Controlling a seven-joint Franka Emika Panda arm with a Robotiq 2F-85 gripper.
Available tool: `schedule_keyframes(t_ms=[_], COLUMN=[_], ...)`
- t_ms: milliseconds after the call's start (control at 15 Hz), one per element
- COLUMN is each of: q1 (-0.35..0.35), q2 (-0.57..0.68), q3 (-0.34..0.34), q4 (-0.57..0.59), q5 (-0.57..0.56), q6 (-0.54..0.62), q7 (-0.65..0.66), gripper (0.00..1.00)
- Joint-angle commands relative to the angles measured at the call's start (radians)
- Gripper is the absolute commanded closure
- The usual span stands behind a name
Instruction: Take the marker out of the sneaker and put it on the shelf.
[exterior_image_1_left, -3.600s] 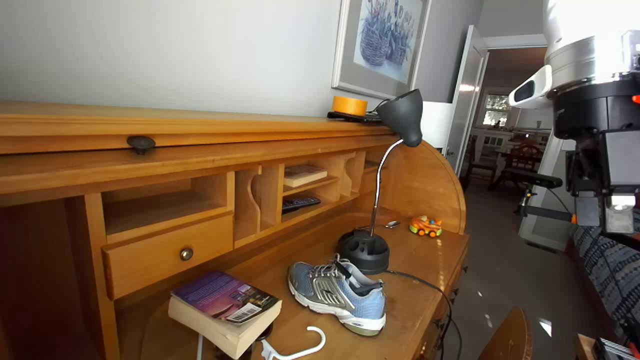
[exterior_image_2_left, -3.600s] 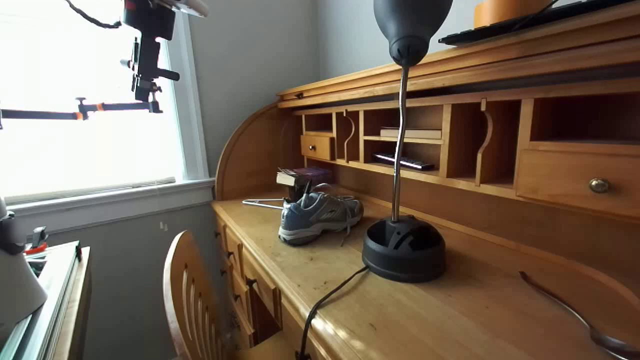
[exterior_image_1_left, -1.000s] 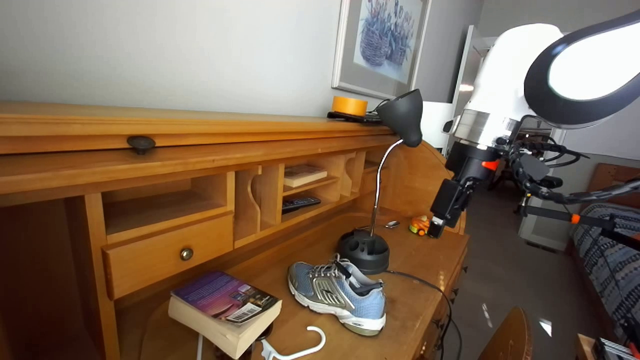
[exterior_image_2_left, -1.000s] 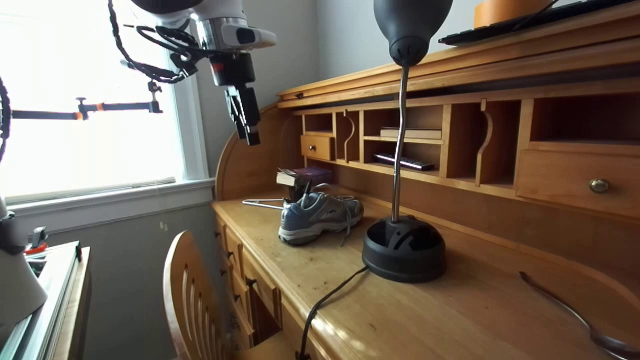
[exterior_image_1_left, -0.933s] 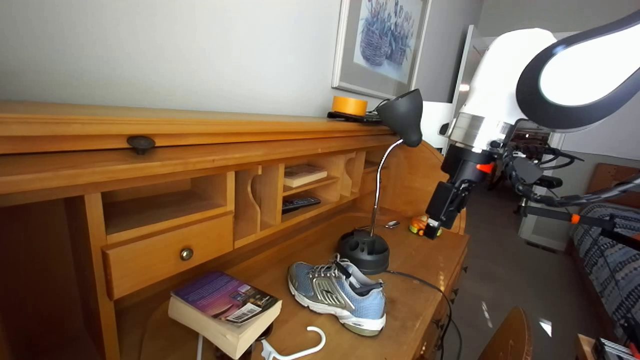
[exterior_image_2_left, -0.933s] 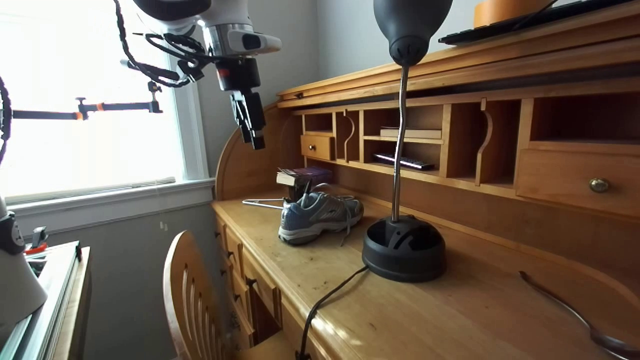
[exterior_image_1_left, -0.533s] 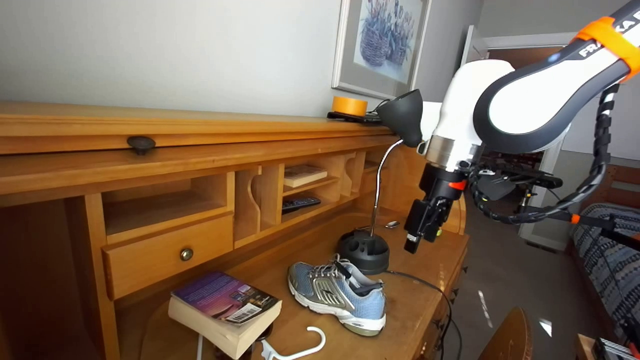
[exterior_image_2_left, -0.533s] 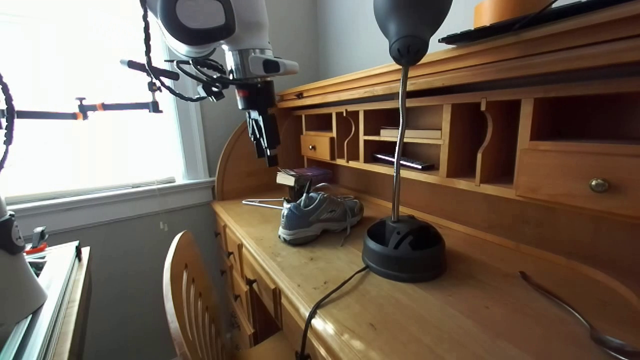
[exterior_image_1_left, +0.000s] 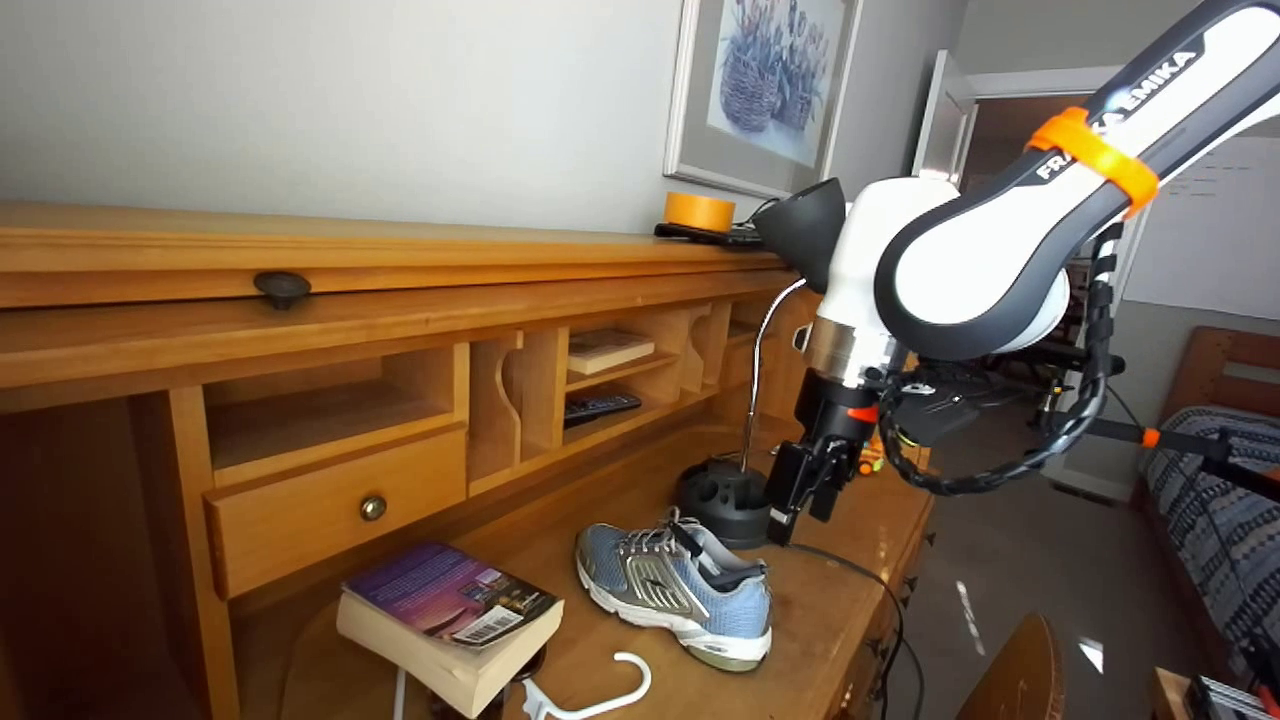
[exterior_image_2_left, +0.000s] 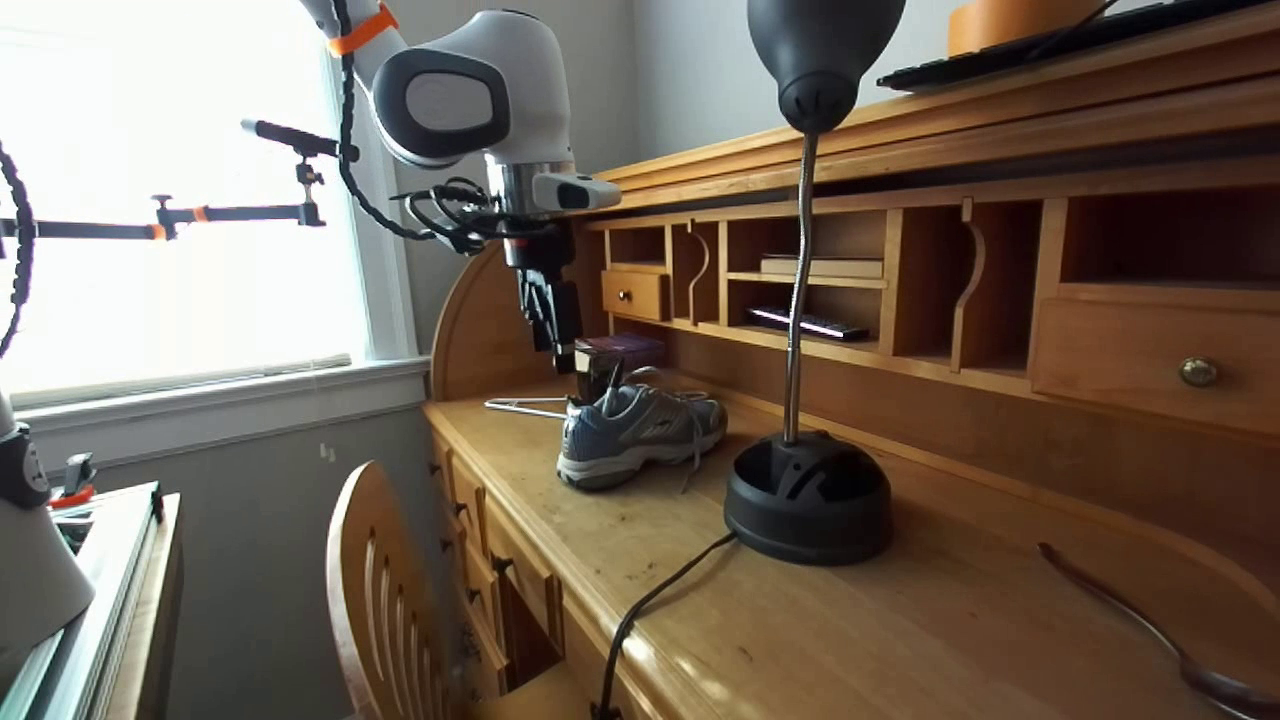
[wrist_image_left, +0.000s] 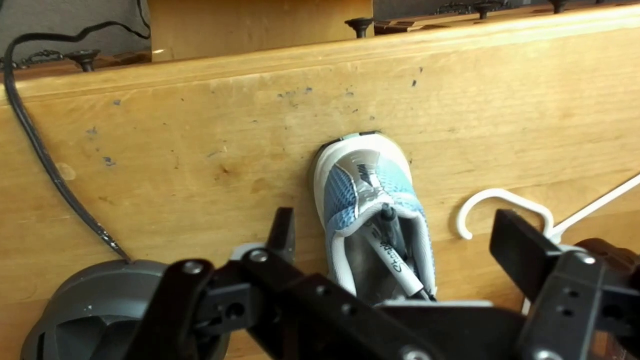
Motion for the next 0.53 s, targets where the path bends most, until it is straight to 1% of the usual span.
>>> schedule_keyframes(t_ms=[0, 467], q1=[0.006, -0.005], q2=[0.091, 0.186], q3=[0.014, 0.063], q4=[0.04, 0.096], q5=[0.058, 0.156], q6=[0.062, 0.103], q7=[-0.014, -0.024], gripper=[0.0, 0.0])
